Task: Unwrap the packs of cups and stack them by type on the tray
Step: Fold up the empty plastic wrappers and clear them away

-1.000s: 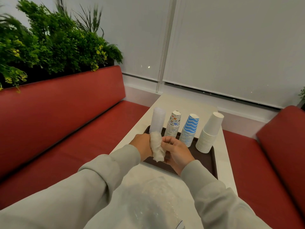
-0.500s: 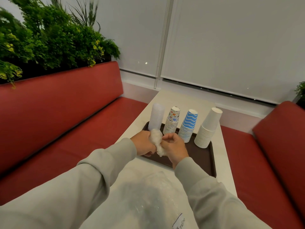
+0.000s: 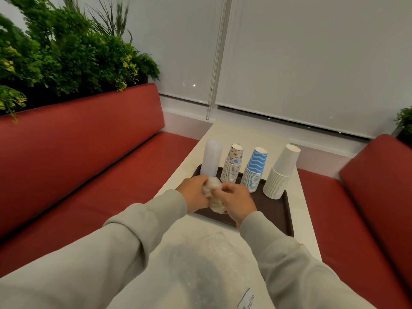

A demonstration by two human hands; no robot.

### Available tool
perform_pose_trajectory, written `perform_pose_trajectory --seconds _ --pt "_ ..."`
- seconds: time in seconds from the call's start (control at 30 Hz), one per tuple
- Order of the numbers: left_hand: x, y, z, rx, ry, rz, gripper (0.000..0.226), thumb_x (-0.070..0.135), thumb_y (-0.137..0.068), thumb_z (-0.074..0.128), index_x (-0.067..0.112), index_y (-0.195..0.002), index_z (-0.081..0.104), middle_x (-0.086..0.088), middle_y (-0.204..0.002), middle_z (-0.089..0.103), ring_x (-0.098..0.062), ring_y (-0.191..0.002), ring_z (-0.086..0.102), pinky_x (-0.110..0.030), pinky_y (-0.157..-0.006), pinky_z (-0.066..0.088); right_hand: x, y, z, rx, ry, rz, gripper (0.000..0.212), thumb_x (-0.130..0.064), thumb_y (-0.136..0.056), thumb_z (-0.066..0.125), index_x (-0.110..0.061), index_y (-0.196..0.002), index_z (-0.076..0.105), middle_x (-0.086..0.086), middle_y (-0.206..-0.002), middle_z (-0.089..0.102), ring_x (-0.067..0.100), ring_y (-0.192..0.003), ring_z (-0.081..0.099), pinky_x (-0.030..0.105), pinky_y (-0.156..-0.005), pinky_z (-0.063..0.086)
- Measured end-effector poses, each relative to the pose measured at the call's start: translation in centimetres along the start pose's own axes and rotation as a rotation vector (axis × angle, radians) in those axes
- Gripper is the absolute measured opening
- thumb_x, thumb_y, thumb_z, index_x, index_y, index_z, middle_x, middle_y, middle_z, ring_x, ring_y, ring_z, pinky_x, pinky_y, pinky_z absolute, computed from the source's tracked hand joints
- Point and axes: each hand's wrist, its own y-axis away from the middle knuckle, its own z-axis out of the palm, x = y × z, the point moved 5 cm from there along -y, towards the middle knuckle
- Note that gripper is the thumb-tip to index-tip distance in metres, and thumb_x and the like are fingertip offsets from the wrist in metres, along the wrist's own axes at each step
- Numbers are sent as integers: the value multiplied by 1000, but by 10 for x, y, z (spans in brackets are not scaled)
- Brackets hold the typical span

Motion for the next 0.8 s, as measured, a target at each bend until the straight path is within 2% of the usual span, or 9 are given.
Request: perform_pose_trajectory --seconds 0.1,0.17,0.23,0.33,0.47,0.63,0.8 --pt "-4 -2 -1 -21 242 14 27 4 -82 66 12 -107 69 -3 -86 66 -15 -71 57 -16 -59 46 5 -3 -8 72 -77 30 11 -29 -69 74 -25 -80 78 8 -83 76 35 -88 73 53 -78 61" --pt "-6 -2 0 -46 455 -17 24 7 -85 69 7 -109 72 -6 -93 70 -15 -80 66 -15 -69 54 9 -4 -9 55 -129 56 8 -23 -76 79 -21 -83 77 10 -88 76 35 -92 73 52 -80 61" --pt "-10 -5 1 -47 572 -38 27 14 -86 75 6 -112 72 -9 -105 73 -17 -94 72 -23 -83 58 10 -5 -8 25 -176 79 15 -16 -80 81 -18 -92 73 9 -90 76 29 -89 74 46 -78 62" --pt "-15 -7 2 -55 648 -53 26 10 -86 75 3 -111 72 -14 -109 73 -21 -99 72 -32 -90 58 11 -4 -3 2 -221 85 16 -11 -83 78 -13 -97 69 11 -91 76 27 -86 74 41 -74 61" --pt "-18 -6 0 -84 822 -94 23 -4 -89 67 -5 -112 69 -15 -101 73 -21 -88 73 -31 -83 60 12 -5 3 -51 -329 120 13 -11 -86 76 -9 -98 71 14 -95 75 28 -88 73 41 -74 59" --pt "-26 -4 -6 -85 801 -155 20 4 -91 67 5 -110 73 -15 -107 74 -21 -92 70 -27 -80 58 7 -6 6 -63 -344 90 9 -8 -86 75 -8 -94 71 14 -92 75 28 -84 73 38 -70 59" --pt "-34 -4 -5 77 839 -202 27 1 -85 74 0 -109 63 -20 -109 68 -23 -84 70 -26 -68 60 8 -7 9 51 -290 42 12 -6 -80 80 -16 -80 74 14 -87 76 34 -86 73 49 -79 61"
